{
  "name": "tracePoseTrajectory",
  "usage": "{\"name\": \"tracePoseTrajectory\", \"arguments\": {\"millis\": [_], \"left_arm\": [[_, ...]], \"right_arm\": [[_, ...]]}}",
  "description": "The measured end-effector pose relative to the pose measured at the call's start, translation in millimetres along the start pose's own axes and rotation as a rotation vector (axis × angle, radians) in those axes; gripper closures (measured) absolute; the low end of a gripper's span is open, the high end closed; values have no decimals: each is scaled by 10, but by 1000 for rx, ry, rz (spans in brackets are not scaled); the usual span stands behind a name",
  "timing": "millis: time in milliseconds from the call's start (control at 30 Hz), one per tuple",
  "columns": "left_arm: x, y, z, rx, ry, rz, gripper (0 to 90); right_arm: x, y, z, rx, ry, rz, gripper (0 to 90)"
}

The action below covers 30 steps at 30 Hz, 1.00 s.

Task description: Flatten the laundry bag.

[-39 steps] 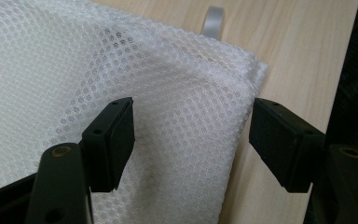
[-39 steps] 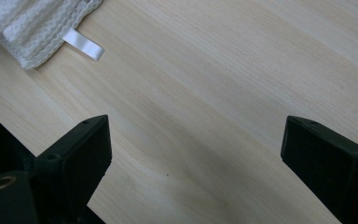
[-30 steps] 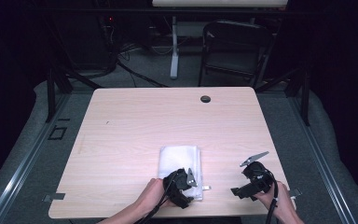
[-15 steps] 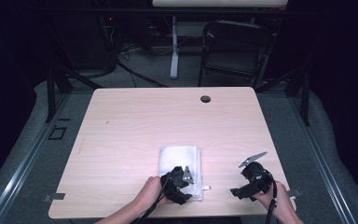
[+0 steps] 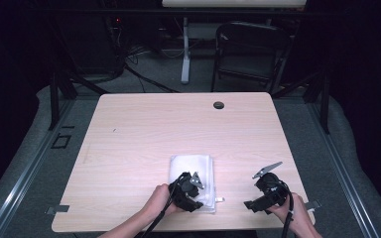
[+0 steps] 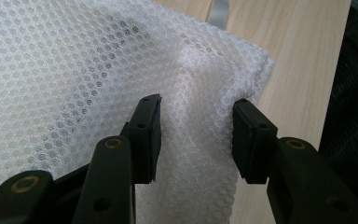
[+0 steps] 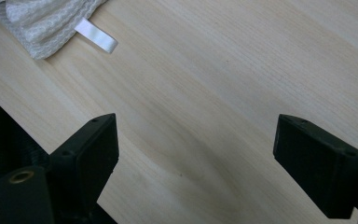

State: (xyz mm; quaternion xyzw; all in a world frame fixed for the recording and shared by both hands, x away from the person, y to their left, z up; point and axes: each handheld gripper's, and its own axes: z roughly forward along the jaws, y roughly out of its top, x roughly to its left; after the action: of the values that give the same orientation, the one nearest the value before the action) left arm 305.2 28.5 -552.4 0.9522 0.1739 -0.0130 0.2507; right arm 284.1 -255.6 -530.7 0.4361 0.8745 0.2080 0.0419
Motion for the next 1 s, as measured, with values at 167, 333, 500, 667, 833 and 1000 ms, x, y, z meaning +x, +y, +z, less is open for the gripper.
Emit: {"name": "tracePoseTrajectory", "arguments": {"millis": [167, 333, 500, 667, 833, 1000], "left_arm": [[114, 6, -2, 6, -78, -56, 574], [200, 2, -1, -1, -134, -93, 586], [221, -1, -6, -4, -142, -98, 608], [186, 27, -29, 9, -125, -59, 597], [170, 37, -35, 15, -123, -47, 614], [187, 29, -29, 7, -138, -71, 664]], "right_arm": [[-10, 15, 8, 18, 13, 0, 138], [31, 13, -2, 17, 5, -22, 139], [47, 20, 21, 12, 12, -25, 141], [65, 40, 29, 29, 7, -52, 143], [71, 36, 40, 18, 11, -42, 144], [77, 43, 24, 27, 15, -58, 145]]}}
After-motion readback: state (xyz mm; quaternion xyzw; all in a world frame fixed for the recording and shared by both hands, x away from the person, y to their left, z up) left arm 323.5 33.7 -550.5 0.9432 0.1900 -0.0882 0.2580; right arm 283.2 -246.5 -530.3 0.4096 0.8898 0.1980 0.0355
